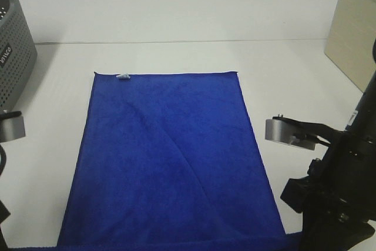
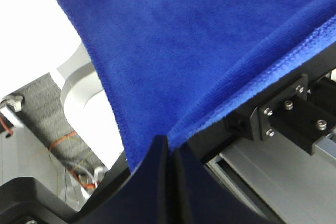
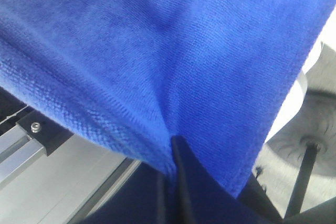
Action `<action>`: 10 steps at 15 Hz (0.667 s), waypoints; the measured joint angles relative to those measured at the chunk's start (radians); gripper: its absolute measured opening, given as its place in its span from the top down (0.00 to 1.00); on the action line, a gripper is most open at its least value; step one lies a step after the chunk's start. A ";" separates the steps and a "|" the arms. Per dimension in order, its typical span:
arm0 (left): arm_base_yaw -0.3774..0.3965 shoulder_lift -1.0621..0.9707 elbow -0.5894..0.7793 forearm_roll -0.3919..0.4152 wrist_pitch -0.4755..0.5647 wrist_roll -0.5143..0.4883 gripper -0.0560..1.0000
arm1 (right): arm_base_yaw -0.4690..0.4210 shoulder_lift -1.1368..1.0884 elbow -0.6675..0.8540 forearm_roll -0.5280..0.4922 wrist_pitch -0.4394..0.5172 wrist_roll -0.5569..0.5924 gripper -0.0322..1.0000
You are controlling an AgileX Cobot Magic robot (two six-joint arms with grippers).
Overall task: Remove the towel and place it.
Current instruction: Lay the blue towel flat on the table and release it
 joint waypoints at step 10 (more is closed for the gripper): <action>0.000 0.390 -0.080 0.015 -0.099 0.128 0.95 | -0.001 0.260 -0.001 0.022 -0.074 -0.055 0.95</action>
